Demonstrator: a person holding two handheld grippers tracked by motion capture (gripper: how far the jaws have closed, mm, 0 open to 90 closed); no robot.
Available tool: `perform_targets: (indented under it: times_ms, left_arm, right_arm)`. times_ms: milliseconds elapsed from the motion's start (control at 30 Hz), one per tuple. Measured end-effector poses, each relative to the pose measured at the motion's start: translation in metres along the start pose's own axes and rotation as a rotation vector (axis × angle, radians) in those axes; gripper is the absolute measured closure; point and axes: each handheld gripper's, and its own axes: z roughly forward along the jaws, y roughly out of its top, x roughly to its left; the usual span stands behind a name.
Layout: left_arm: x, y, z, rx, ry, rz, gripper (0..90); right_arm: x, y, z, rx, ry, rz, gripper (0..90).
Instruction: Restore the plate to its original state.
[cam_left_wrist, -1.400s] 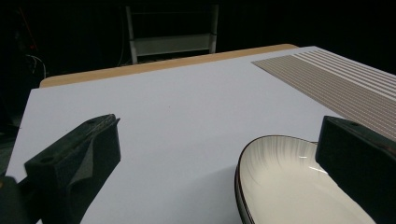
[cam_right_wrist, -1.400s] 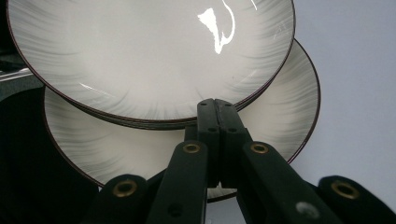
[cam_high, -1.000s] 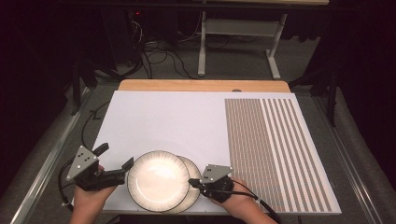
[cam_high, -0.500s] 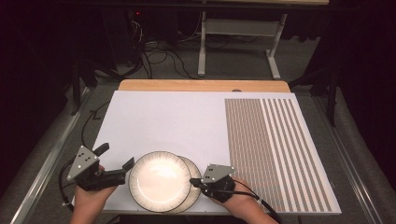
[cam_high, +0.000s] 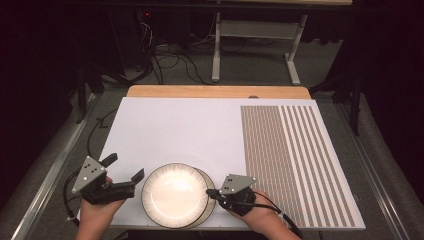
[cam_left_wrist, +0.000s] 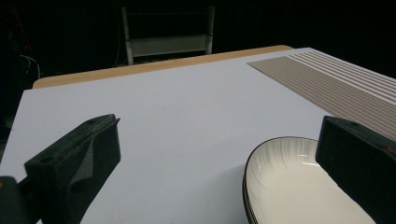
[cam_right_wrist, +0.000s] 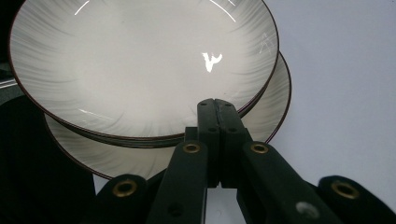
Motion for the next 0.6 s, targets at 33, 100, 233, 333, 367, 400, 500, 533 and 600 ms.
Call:
perform_targets:
  times_ms: [33, 100, 233, 333, 367, 400, 500, 533, 600]
  left_arm:
    - [-0.0003, 0.0002, 0.0, 0.001, -0.001, 0.002, 0.4]
    - [-0.0007, 0.0004, -0.0002, 0.0, -0.001, 0.003, 0.4]
    - [0.0003, 0.0001, -0.0005, 0.0, 0.001, 0.0, 0.4]
    - [0.0004, 0.0002, -0.0009, -0.002, -0.001, -0.001, 0.4]
    - [0.0004, 0.0002, -0.0009, -0.002, 0.0, -0.001, 0.4]
    - [0.0005, 0.0002, -0.001, -0.003, -0.001, -0.002, 0.4]
    - [0.0005, 0.0002, -0.0011, -0.002, -0.001, -0.002, 0.4]
    - [0.0004, 0.0002, -0.0011, -0.003, -0.001, -0.002, 0.4]
    - [0.0002, 0.0003, -0.0011, -0.002, -0.001, -0.001, 0.4]
  right_arm:
    - [0.0001, -0.0001, 0.0, 0.001, -0.001, 0.001, 90.0]
    - [0.0001, -0.0001, 0.0, 0.002, 0.0, 0.002, 90.0]
    - [0.0003, -0.0003, -0.0001, 0.004, 0.0, 0.002, 90.0]
    - [0.0006, -0.0005, -0.0003, 0.005, 0.0, 0.003, 90.0]
    - [0.0009, -0.0006, -0.0003, 0.005, -0.001, 0.007, 90.0]
    - [0.0009, -0.0008, -0.0001, 0.003, -0.001, 0.009, 90.0]
    - [0.0006, -0.0018, -0.0006, 0.004, -0.003, 0.006, 90.0]
    - [0.0001, -0.002, -0.0011, 0.006, -0.003, 0.001, 90.0]
    - [-0.0002, -0.0023, -0.0019, 0.007, -0.004, 0.003, 90.0]
